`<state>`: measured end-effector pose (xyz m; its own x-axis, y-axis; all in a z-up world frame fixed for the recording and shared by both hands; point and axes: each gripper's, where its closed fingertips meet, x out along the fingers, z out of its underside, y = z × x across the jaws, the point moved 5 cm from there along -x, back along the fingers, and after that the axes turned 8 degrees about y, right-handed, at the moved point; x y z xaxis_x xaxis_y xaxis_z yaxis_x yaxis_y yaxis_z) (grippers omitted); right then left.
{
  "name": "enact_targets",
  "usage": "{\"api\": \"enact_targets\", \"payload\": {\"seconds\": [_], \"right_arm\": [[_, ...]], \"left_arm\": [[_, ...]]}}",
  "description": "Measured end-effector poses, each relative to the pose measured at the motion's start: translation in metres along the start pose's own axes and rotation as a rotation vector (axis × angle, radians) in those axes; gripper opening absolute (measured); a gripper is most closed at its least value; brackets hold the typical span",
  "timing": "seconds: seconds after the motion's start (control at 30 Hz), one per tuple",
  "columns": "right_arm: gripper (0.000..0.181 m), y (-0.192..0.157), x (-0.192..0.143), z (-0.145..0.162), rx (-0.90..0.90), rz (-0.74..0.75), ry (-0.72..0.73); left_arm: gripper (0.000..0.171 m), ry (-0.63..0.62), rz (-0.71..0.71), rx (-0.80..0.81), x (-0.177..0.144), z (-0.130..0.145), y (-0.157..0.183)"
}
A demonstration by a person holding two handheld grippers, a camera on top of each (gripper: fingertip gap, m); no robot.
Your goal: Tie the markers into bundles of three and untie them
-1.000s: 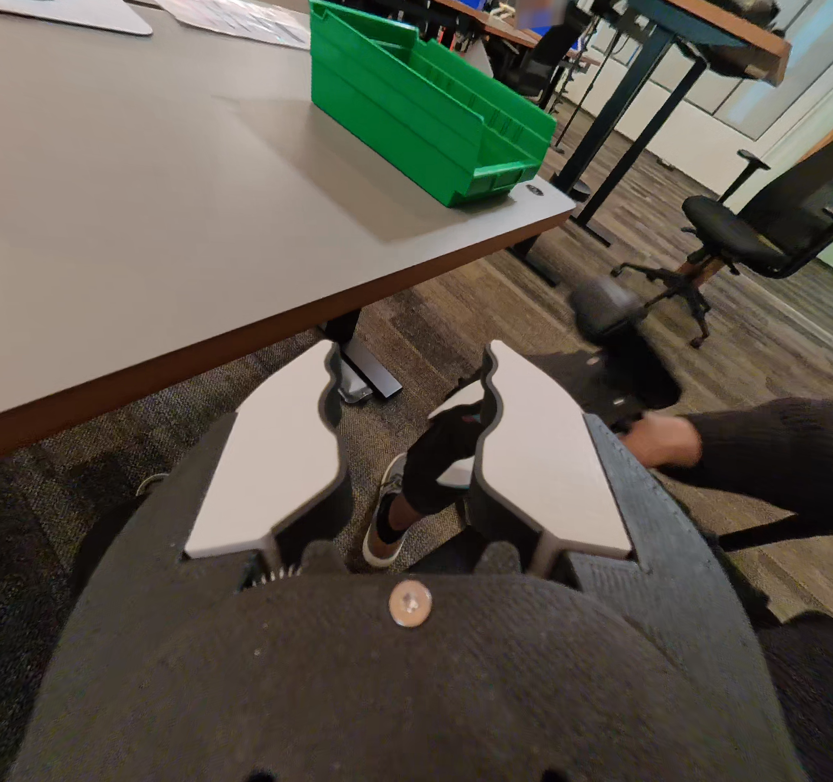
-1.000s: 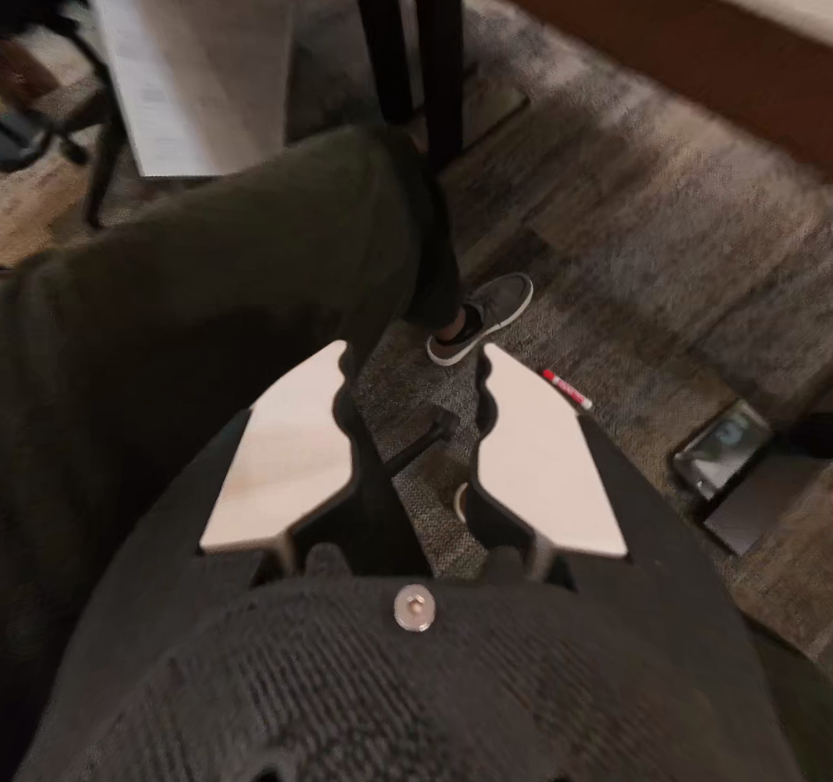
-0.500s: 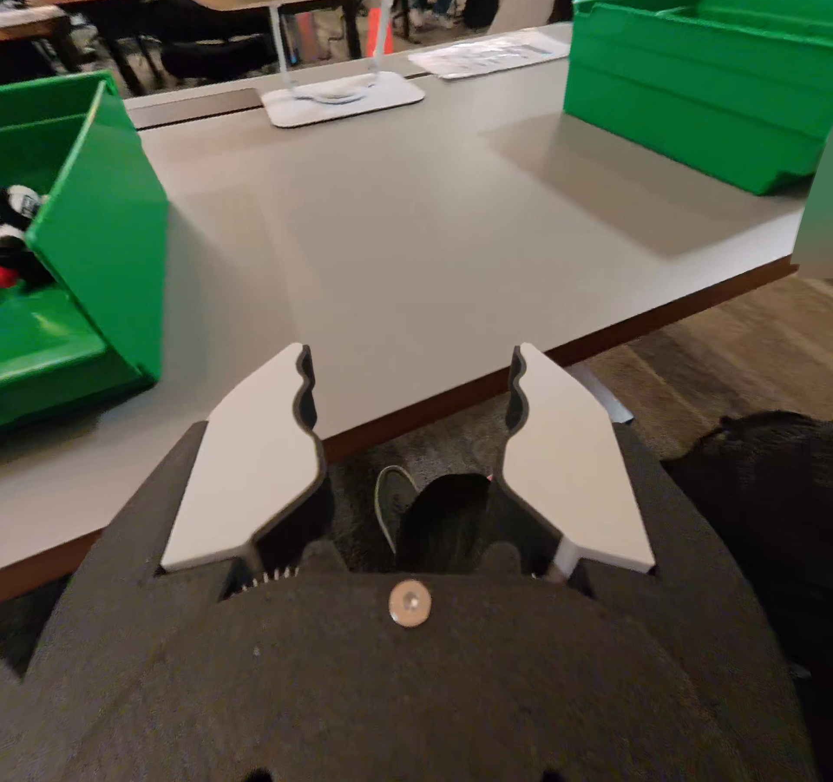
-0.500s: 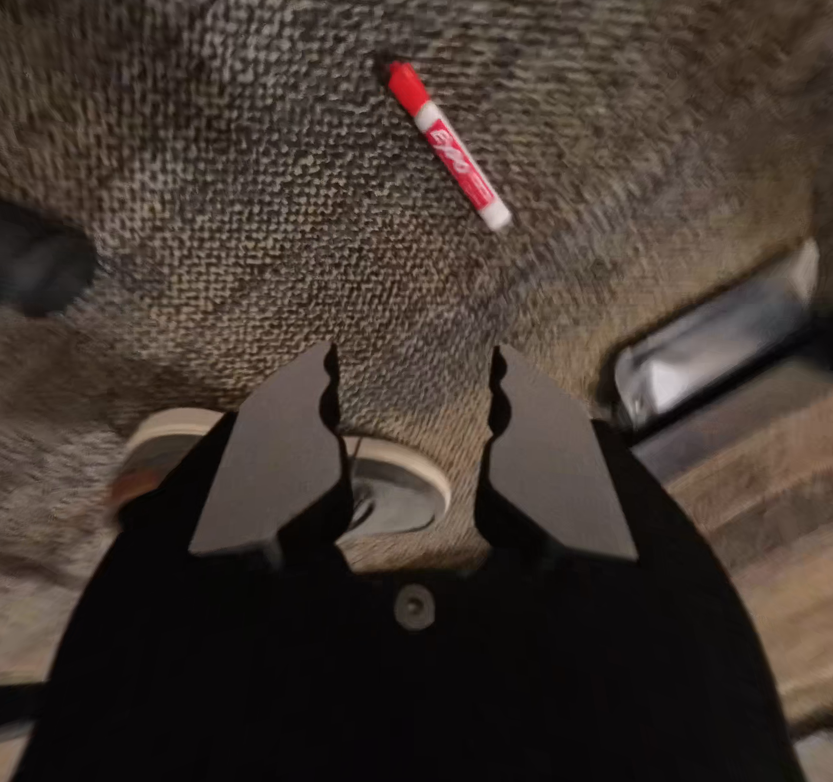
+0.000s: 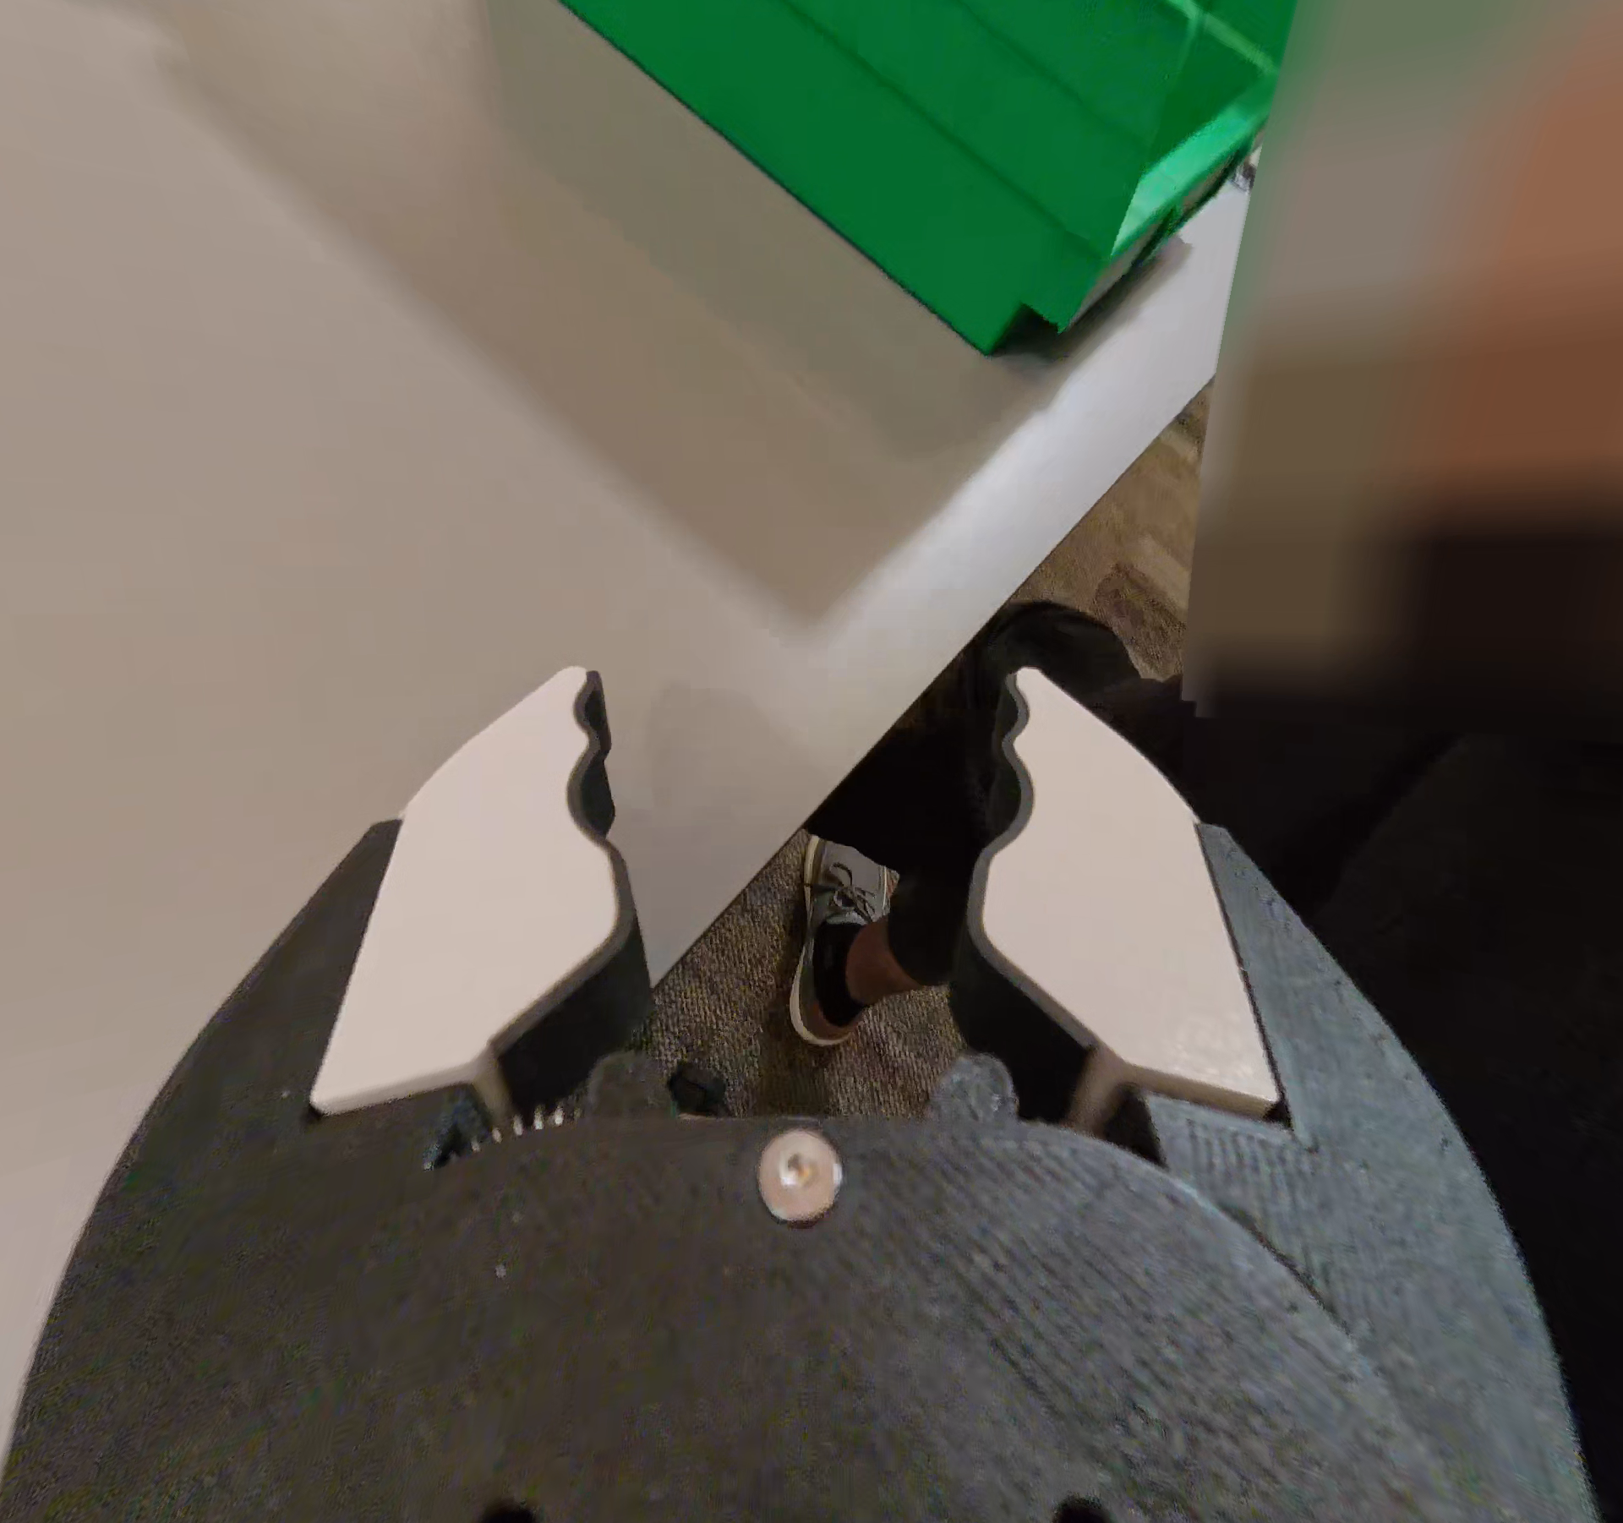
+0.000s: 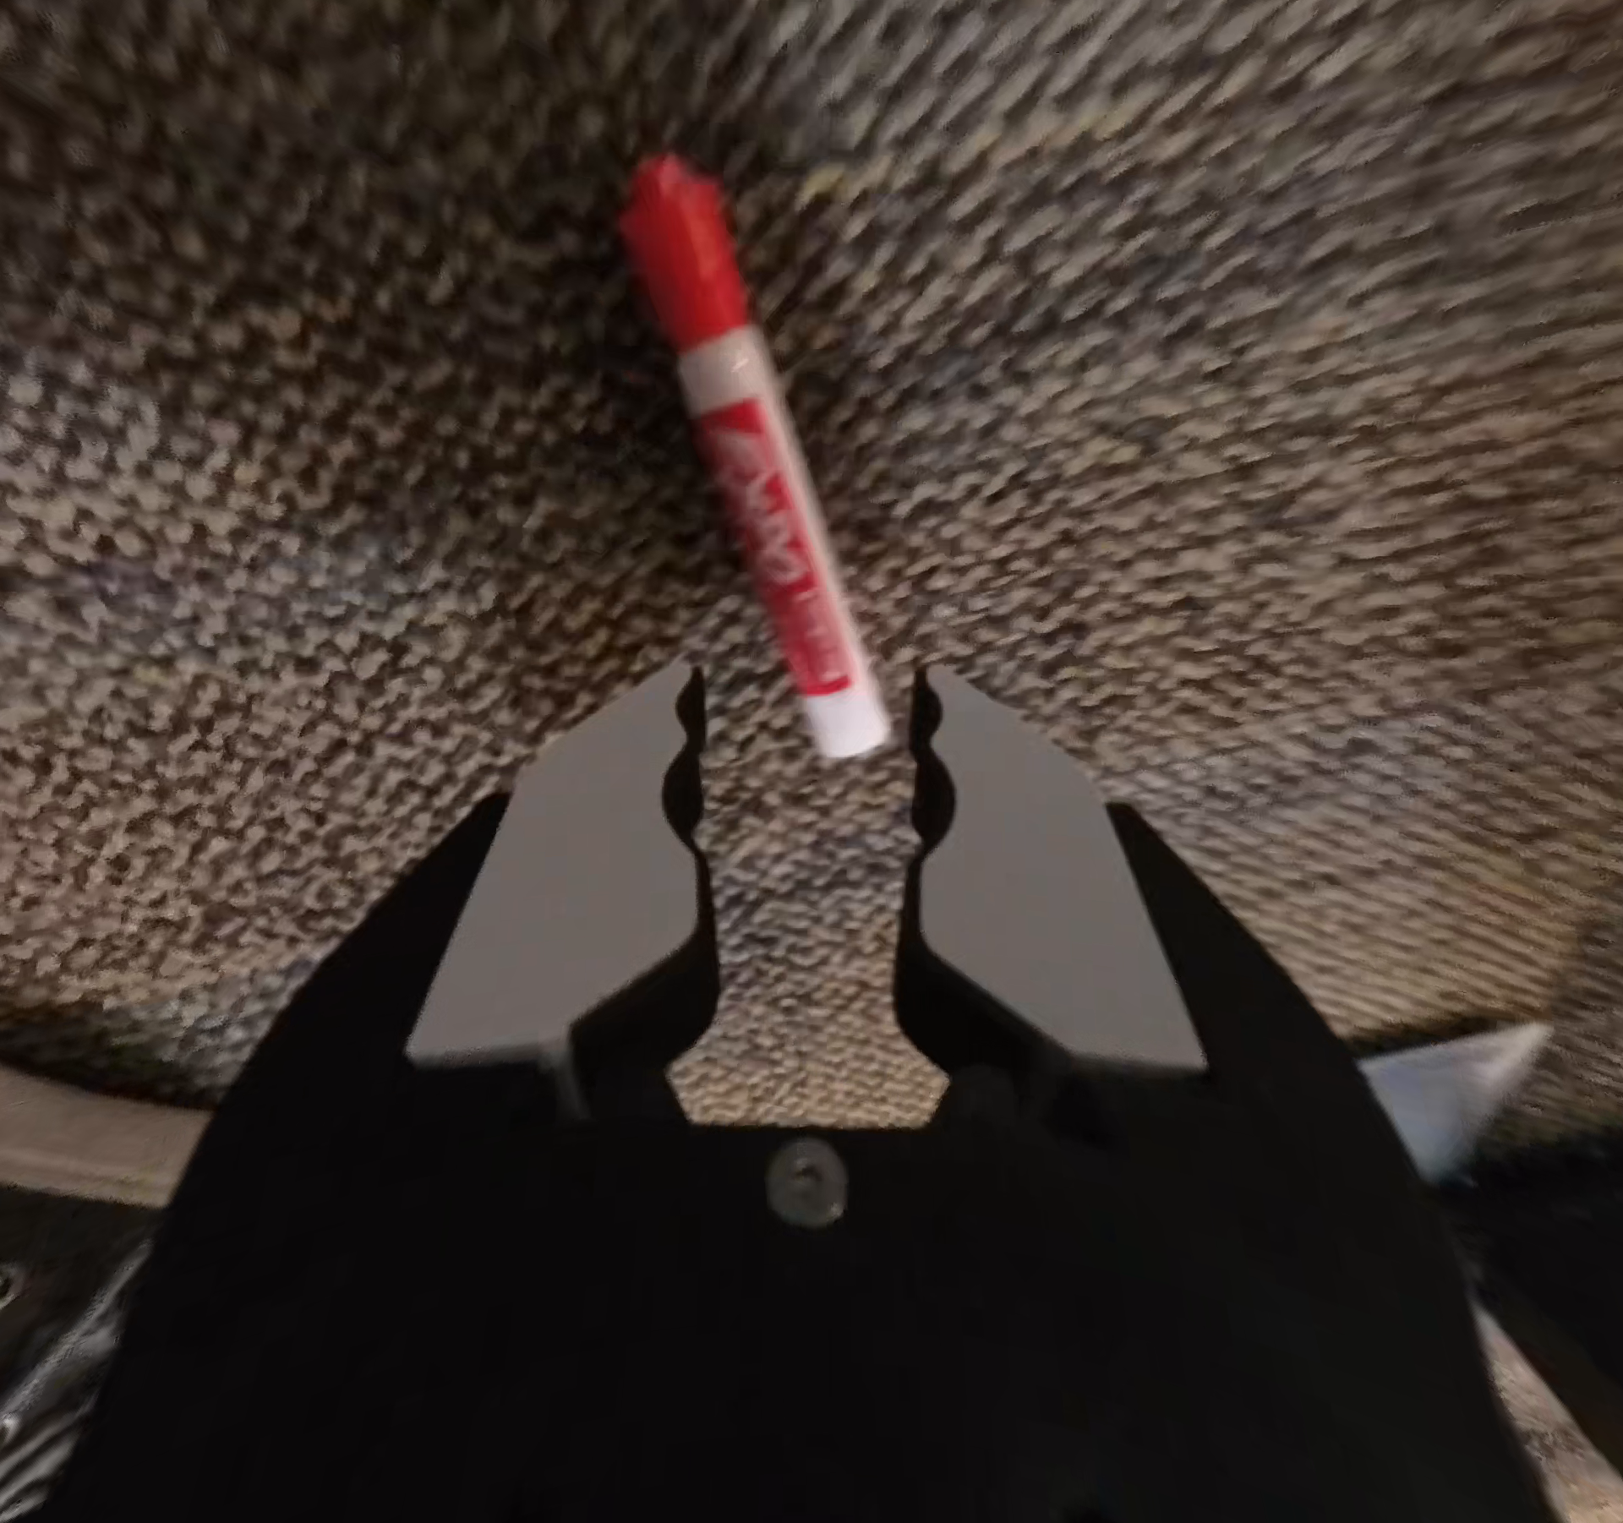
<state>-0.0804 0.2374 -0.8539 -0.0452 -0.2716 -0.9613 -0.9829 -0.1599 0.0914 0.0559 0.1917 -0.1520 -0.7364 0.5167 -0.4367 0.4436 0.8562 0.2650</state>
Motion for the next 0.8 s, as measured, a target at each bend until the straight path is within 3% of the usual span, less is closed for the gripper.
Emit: {"api": "enact_targets", "payload": {"seconds": [0.07,0.17,0.23,0.4,0.53,0.67,0.73,0.8], "right_arm": [[0.052,-0.019,0.012,0.016,-0.012,-0.036,-0.048],[0.021,-0.044,0.012,0.023,0.081,-0.083,-0.010],[0.020,-0.059,0.009,0.027,0.237,-0.140,0.015],[0.019,-0.078,-0.031,0.013,0.695,-0.317,0.240],[0.019,-0.067,-0.100,-0.008,1.199,-0.378,0.536],[0.020,-0.072,-0.185,-0.011,1.294,-0.225,0.637],[0.020,-0.078,-0.231,-0.014,1.374,-0.138,0.690],[0.020,-0.091,-0.275,-0.021,1.417,-0.045,0.699]], "left_arm": [[0.084,-0.026,0.015,0.008,0.016,0.002,0.004],[0.083,-0.013,0.040,-0.006,0.029,-0.001,0.012],[0.083,-0.010,0.048,-0.006,0.031,-0.002,0.016],[0.081,0.058,0.081,0.004,0.013,-0.008,0.029],[0.071,0.218,0.111,0.029,-0.031,-0.018,0.040],[0.074,0.296,0.137,-0.023,-0.089,-0.003,0.047],[0.076,0.250,0.215,-0.041,-0.115,0.021,0.052],[0.078,0.118,0.294,-0.006,-0.138,0.053,0.055]]}}
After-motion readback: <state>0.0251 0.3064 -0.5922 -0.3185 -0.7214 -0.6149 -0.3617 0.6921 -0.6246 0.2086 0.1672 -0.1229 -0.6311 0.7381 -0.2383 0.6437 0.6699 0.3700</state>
